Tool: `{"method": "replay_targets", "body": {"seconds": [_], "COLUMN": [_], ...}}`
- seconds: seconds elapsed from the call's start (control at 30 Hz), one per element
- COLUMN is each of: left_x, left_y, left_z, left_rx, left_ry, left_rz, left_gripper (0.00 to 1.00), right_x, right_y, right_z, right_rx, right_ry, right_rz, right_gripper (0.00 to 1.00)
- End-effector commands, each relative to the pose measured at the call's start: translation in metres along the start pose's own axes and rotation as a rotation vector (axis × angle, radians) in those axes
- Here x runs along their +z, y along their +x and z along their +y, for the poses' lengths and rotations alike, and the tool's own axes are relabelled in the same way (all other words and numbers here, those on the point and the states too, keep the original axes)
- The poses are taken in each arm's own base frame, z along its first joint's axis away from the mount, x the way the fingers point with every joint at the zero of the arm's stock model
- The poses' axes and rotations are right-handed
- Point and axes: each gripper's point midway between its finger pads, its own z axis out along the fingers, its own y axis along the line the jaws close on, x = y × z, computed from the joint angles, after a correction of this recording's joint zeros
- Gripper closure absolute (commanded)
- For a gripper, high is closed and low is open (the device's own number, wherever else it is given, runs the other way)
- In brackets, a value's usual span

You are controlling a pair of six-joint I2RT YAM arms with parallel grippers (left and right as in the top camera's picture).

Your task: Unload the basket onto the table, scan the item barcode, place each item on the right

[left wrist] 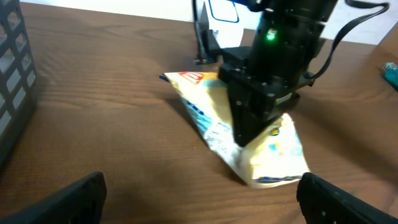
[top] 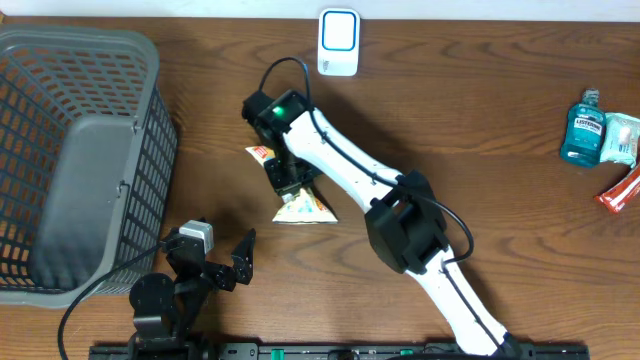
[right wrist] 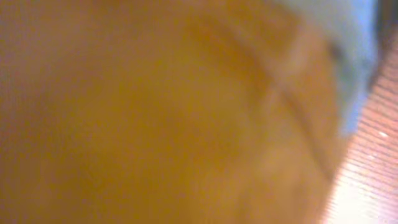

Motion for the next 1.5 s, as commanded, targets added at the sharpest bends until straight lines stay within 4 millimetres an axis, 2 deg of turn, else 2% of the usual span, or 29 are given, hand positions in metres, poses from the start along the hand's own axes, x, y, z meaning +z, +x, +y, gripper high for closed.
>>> {"method": "replay_targets", "body": {"seconds": [0.0, 0.1, 0.17, 0.2, 0.3, 0.33, 0.4, 0.47, 0.53, 0.87, 0.93, 1.13, 1.37, 1.4, 1.47], "left_x": [0.002, 0.002, 0.002, 0.002, 0.002, 0.002, 0.002, 0.002, 0.002, 0.002, 0.002, 0.002, 0.002, 0.002, 0.002], "left_y": [0.01, 0.01, 0.01, 0.01, 0.01, 0.01, 0.01, 0.01, 0.01, 0.01, 0.01, 0.01, 0.01, 0.01, 0.01], "left_z": [0.003, 0.003, 0.003, 0.003, 0.003, 0.003, 0.003, 0.003, 0.003, 0.003, 0.003, 0.003, 0.003, 0.003, 0.003], "left_rx": [0.005, 0.005, 0.005, 0.005, 0.004, 0.005, 0.005, 0.005, 0.005, 0.005, 0.005, 0.005, 0.005, 0.005, 0.005], "left_ry": [-0.006, -0.006, -0.006, -0.006, -0.007, -0.006, -0.006, -0.006, -0.006, -0.006, -0.006, -0.006, -0.006, -0.006, -0.006], "left_rz": [0.026, 0.026, 0.026, 0.026, 0.027, 0.026, 0.026, 0.026, 0.026, 0.026, 0.026, 0.026, 0.026, 0.026, 0.026], "left_gripper": [0.02, 0.02, 0.02, 0.02, 0.02, 0.02, 0.02, 0.02, 0.02, 0.02, 0.02, 0.02, 0.02, 0.02, 0.02], "right_x": [-0.047, -0.108, -0.143, -0.167, -0.193, -0.199, -0.208, -0.209, -0.207, -0.207, -0.206, -0.204, -0.204, -0.2, -0.179], "right_y": [0.007, 0.032, 0.046, 0.043, 0.033, 0.03, 0.025, 0.02, 0.017, 0.015, 0.015, 0.014, 0.011, 0.011, 0.009], "right_z": [0.002, 0.022, 0.026, 0.021, 0.011, 0.006, -0.004, -0.018, -0.031, -0.036, -0.036, -0.041, -0.055, -0.056, -0.069], "right_rx": [-0.133, -0.409, -0.547, -0.549, -0.398, -0.334, -0.117, 0.202, 0.438, 0.921, 0.883, 0.587, 0.438, 0.428, 0.372], "right_ry": [-0.197, -0.589, -0.807, -0.948, -1.105, -1.141, -1.196, -1.198, -1.171, -1.111, -1.109, -1.141, -1.154, -1.13, -0.989], "right_rz": [-0.017, -0.048, -0.11, -0.181, -0.201, -0.187, -0.088, 0.09, 0.218, 0.534, 0.502, 0.289, 0.153, 0.142, 0.075], "right_gripper": [0.99, 0.99, 0.99, 0.93, 0.94, 0.98, 0.99, 0.99, 0.98, 0.99, 0.99, 0.99, 0.99, 0.99, 0.99]}}
